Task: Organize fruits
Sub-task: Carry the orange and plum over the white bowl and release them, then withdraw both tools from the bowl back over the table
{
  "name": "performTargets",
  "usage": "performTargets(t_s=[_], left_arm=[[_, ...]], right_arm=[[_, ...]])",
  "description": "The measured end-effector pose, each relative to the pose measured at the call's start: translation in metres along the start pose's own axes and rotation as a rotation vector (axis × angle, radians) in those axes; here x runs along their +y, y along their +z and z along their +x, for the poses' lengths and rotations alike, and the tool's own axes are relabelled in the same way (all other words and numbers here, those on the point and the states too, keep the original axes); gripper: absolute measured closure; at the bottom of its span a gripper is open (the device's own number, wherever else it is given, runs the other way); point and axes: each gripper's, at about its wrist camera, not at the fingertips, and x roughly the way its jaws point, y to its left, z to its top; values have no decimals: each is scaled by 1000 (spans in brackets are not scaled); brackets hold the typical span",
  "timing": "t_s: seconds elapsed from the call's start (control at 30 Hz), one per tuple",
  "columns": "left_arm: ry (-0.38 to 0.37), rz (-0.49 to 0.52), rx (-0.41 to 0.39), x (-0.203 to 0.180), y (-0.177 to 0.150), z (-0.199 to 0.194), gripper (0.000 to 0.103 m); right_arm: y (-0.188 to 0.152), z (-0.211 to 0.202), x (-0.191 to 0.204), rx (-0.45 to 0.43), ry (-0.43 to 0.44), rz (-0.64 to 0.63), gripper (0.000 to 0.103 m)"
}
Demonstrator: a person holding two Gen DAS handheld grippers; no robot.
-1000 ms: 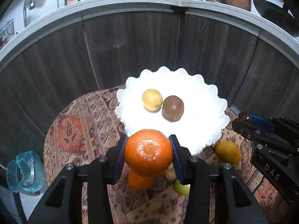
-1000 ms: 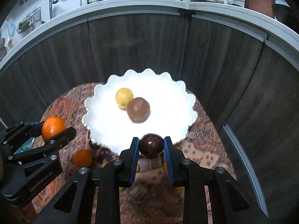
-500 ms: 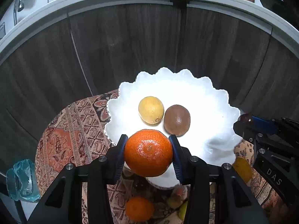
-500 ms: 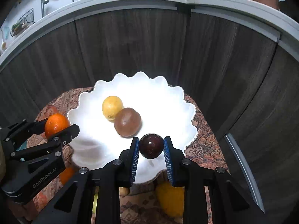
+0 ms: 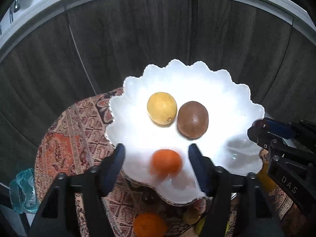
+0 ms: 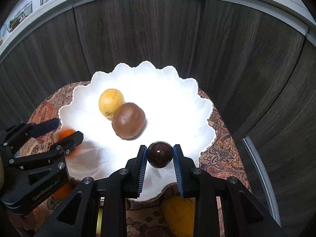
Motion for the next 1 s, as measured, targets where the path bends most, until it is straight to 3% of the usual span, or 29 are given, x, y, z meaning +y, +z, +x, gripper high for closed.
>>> performTargets(t_s=[0.13, 0.17, 0.23, 0.4, 1.0], left_arm=[[20, -6, -7, 4, 2, -5, 30], [28, -7, -12, 4, 2, -7, 28], [49, -6, -26, 6, 2, -13, 22], [73, -15, -46, 10, 2, -26, 11], [102, -5, -126, 4, -1, -98, 7]], right_arm=[[1, -8, -1, -32, -50, 7, 30], [2, -12, 0, -47, -69, 6, 23], [3, -16, 0, -60, -92, 5, 18], [2, -27, 1, -71, -117, 4, 16], [-4, -96, 2, -153, -112, 23, 16]])
